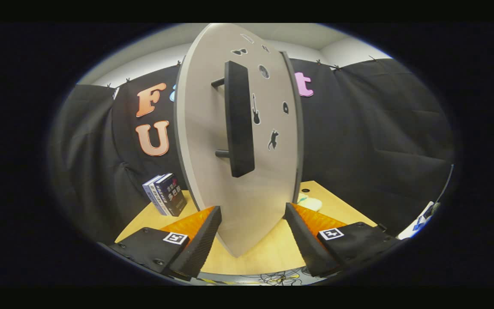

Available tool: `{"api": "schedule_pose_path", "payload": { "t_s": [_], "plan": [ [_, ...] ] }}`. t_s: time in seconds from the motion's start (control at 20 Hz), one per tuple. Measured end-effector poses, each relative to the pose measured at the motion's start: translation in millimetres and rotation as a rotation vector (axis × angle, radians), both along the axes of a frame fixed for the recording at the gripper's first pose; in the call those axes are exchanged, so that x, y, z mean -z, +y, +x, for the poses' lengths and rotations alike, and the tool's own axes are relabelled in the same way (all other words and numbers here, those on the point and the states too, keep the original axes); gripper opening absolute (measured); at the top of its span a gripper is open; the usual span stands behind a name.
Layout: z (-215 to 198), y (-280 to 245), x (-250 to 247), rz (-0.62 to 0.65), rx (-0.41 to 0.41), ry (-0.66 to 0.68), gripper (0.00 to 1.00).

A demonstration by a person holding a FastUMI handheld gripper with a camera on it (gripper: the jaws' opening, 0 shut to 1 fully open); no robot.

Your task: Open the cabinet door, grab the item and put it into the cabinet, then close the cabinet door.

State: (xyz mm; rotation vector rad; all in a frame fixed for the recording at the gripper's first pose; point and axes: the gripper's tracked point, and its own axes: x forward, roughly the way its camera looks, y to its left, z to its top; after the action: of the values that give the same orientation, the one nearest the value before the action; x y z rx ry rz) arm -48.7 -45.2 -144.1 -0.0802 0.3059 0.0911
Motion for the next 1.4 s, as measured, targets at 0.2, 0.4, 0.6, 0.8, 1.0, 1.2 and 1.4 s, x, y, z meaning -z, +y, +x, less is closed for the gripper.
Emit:
{"api": "schedule_pose_path", "payload": {
  "t_s": [0.2, 0.4, 0.6, 0.8, 1.0, 1.2, 1.4],
  "plan": [
    [43, 56, 14, 0.003, -0.077, 0.014, 0.97],
    [83, 98, 34, -0.024, -0.095, 0.023, 0.97],
    [110, 114, 43, -0.003, -0.082, 0.013, 0.93],
    [130, 120, 56, 0.034, -0.041, 0.021, 0.93],
    [145, 121, 60, 0.073, 0.014, 0.011, 0.95],
    [137, 129, 51, 0.087, 0.015, 0.007, 0.95],
    [110, 116, 14, 0.092, 0.015, -0.034, 0.96]
  ]
}}
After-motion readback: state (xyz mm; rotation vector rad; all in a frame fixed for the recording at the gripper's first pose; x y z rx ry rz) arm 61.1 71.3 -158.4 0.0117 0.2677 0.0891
